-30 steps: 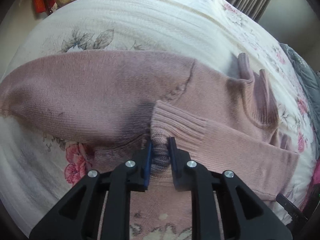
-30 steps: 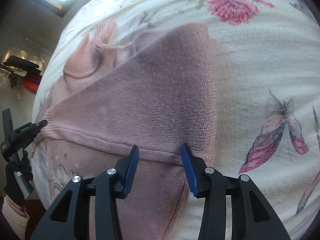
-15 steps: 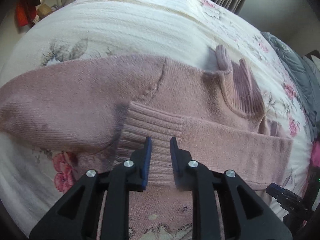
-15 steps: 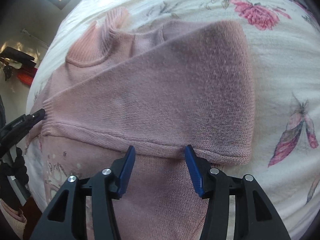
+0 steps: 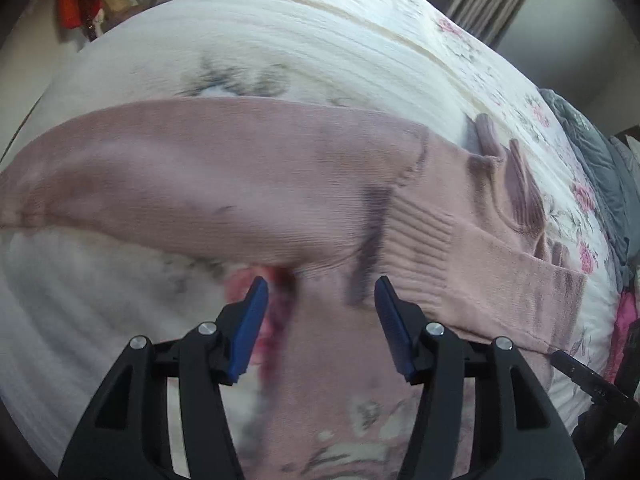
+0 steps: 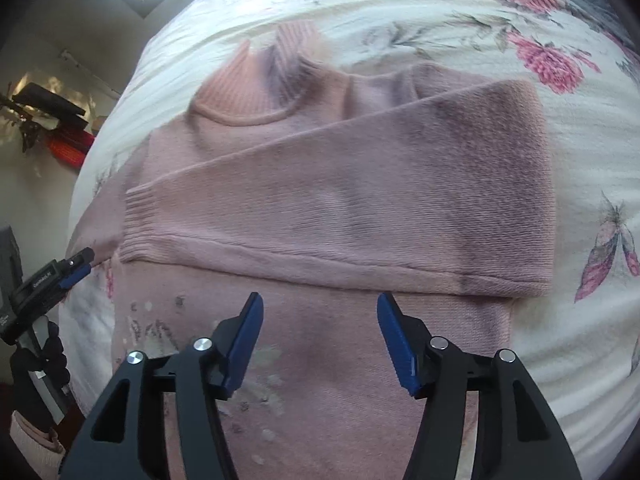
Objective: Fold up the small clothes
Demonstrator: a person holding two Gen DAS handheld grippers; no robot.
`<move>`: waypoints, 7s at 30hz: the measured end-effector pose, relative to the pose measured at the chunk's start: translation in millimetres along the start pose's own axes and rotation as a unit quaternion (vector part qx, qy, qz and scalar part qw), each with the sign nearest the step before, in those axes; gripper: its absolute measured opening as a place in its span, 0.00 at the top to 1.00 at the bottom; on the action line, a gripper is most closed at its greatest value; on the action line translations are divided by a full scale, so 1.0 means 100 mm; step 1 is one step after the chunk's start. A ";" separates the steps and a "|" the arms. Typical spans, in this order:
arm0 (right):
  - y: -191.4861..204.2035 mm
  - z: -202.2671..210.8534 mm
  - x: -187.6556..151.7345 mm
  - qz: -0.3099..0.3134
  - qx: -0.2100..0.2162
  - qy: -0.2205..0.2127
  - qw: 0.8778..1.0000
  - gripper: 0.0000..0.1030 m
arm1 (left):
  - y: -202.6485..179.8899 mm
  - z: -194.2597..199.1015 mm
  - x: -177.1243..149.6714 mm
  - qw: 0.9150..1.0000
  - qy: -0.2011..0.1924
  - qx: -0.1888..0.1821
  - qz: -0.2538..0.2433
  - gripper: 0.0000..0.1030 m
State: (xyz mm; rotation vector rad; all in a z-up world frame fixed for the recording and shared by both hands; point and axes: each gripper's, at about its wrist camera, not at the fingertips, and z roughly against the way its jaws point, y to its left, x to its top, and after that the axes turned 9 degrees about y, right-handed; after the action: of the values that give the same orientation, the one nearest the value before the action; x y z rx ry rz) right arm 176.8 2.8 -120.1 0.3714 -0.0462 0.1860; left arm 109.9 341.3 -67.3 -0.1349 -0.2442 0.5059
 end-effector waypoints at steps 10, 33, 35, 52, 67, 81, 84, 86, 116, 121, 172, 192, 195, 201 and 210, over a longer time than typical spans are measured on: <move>0.78 -0.36 -0.18 0.059 0.004 0.037 0.998 0.39 | 2.13 0.37 -0.02 0.968 -0.062 -0.036 0.240 0.52; 1.11 -0.72 -0.50 0.053 -0.050 0.072 0.995 0.39 | 3.50 0.33 0.29 0.892 -0.121 -0.123 0.417 0.93; 1.12 -0.71 -0.52 0.053 -0.052 0.072 0.995 0.39 | 3.54 0.42 0.29 0.895 -0.134 -0.128 0.406 0.94; 0.68 -0.39 -0.57 0.023 -0.052 0.052 0.997 0.37 | 1.76 1.00 0.54 0.953 -0.172 -0.182 0.168 0.95; -0.02 -0.27 -0.63 -0.030 -0.050 0.043 0.997 0.37 | -0.76 0.24 0.39 0.960 -0.070 -0.271 -0.014 0.95; -0.35 -0.16 -0.51 -0.050 -0.040 0.042 0.997 0.37 | -0.78 -0.78 0.04 0.970 0.064 -0.230 -0.036 0.82; -0.20 -0.17 -0.44 -0.042 -0.033 0.039 0.998 0.37 | -0.70 -0.59 -0.08 0.967 0.064 -0.239 -0.060 0.80; -0.04 -0.17 -0.39 -0.030 -0.030 0.036 0.998 0.37 | -0.58 -0.40 -0.09 0.969 0.045 -0.229 -0.078 0.80; 1.58 -0.87 0.83 0.019 0.127 0.073 0.989 0.81 | 0.80 -0.04 0.38 0.996 -0.015 -0.087 0.010 0.71; 1.42 -0.35 0.72 0.037 0.147 0.022 0.988 0.86 | 0.60 0.06 0.42 0.996 -0.032 -0.082 -0.015 0.71; -0.41 0.27 0.13 -0.099 -0.012 -0.051 0.994 0.90 | -0.97 -0.68 0.19 0.986 0.021 -0.049 -0.159 0.61; -0.96 0.13 0.44 -0.091 -0.019 -0.022 0.995 0.76 | -1.39 -0.71 0.12 0.980 0.008 -0.023 -0.196 0.55; -0.92 0.18 0.42 -0.070 -0.019 -0.021 0.997 0.91 | -1.38 -0.73 0.12 0.980 0.008 -0.023 -0.197 0.54; -1.09 0.20 0.29 -0.077 -0.068 -0.013 0.995 1.00 | -1.33 -0.79 0.15 0.980 0.013 -0.030 -0.194 0.54; -1.02 0.52 0.57 -0.055 0.033 -0.065 0.996 0.79 | -1.50 -0.59 0.30 0.975 0.005 -0.052 -0.216 0.53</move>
State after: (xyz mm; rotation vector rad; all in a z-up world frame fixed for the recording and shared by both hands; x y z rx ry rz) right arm 251.7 -99.6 -103.4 0.4507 -0.1483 0.0546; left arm 220.6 222.0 -89.4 -0.1807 -0.2819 0.0592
